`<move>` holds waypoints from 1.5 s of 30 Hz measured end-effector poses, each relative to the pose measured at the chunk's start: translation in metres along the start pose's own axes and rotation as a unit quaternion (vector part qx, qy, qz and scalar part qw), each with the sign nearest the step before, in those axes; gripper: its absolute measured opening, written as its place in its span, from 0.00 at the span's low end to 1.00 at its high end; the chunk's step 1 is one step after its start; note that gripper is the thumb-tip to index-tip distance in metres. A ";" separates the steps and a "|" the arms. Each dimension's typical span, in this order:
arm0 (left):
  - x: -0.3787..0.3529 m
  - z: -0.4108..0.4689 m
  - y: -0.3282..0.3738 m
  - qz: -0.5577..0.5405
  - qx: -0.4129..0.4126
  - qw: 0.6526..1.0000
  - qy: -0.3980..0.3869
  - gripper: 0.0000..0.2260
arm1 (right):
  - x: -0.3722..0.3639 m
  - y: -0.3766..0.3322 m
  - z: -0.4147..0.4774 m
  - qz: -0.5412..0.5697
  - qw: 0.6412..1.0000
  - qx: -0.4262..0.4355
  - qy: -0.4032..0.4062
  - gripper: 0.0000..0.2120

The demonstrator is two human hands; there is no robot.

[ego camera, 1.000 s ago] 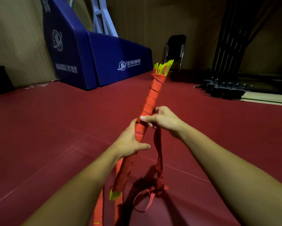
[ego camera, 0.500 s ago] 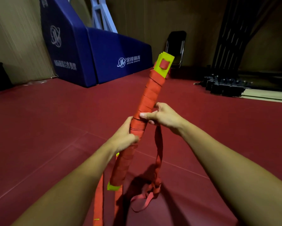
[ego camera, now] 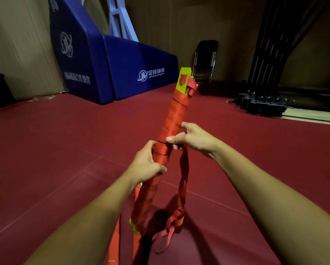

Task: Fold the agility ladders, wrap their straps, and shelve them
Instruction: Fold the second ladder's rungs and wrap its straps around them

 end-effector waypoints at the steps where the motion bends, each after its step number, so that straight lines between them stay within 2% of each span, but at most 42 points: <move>1: -0.002 -0.001 0.001 0.003 -0.007 1.000 -0.009 0.28 | 0.001 0.001 0.001 0.003 1.000 -0.001 0.015 0.10; 6: -0.012 -0.006 0.010 0.072 -0.057 0.996 0.000 0.31 | -0.001 0.005 0.000 0.029 0.999 0.013 0.044 0.18; 10: -0.010 0.002 0.009 0.114 -0.056 0.990 0.057 0.24 | -0.001 0.004 0.002 0.007 0.994 0.024 0.105 0.22; 12: -0.007 0.002 0.007 0.104 -0.047 0.992 0.053 0.21 | 0.002 0.004 0.002 0.007 0.997 0.002 0.080 0.23; 15: -0.006 -0.002 0.001 0.013 -0.021 1.000 -0.001 0.23 | 0.005 0.006 -0.001 0.012 0.999 -0.029 0.007 0.22; 17: -0.007 -0.002 -0.002 -0.022 -0.003 0.999 -0.023 0.25 | 0.008 0.006 -0.001 0.014 0.999 -0.030 -0.005 0.20; 20: -0.010 -0.002 0.005 -0.037 -0.006 0.999 -0.034 0.25 | 0.010 0.005 0.001 0.024 0.999 -0.008 0.048 0.18; 22: -0.015 -0.004 0.012 -0.009 -0.022 0.999 -0.036 0.30 | 0.009 0.007 0.005 0.040 0.995 0.019 0.088 0.18; 24: -0.016 -0.006 0.020 0.025 -0.026 0.999 -0.001 0.36 | 0.009 0.011 0.011 0.032 0.990 0.039 0.132 0.21; 28: -0.015 -0.009 0.023 0.112 0.025 0.991 0.062 0.29 | 0.011 0.016 0.017 -0.062 0.980 0.052 0.183 0.25; 31: -0.013 -0.006 0.017 0.135 0.044 0.988 0.053 0.32 | 0.010 0.012 0.012 -0.060 0.989 0.033 0.131 0.22; 34: -0.010 -0.004 0.011 0.036 0.031 0.999 0.004 0.38 | 0.011 0.006 0.005 0.000 0.999 -0.006 0.042 0.22; 36: -0.011 -0.003 0.007 -0.033 0.029 0.998 -0.038 0.37 | 0.015 0.005 0.003 0.009 1.000 -0.020 0.023 0.23; 38: -0.014 -0.004 0.008 -0.050 0.020 0.996 -0.069 0.33 | 0.019 0.007 0.003 0.024 0.999 -0.024 0.035 0.25; 41: -0.016 -0.008 0.014 0.001 -0.010 0.996 -0.084 0.29 | 0.015 0.012 0.004 0.033 0.997 -0.011 0.068 0.26; 45: -0.014 -0.006 0.013 0.065 -0.035 0.997 0.005 0.27 | 0.011 0.018 0.012 0.001 0.991 0.028 0.129 0.30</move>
Point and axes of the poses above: each hand's wrist, its own z-axis towards the middle knuckle, its own x-axis out of the back of the hand, y = z × x, the point moved 3 cm from there along z, towards the middle knuckle, and after that the axes turned 11 degrees about z, right-handed, at the moved point
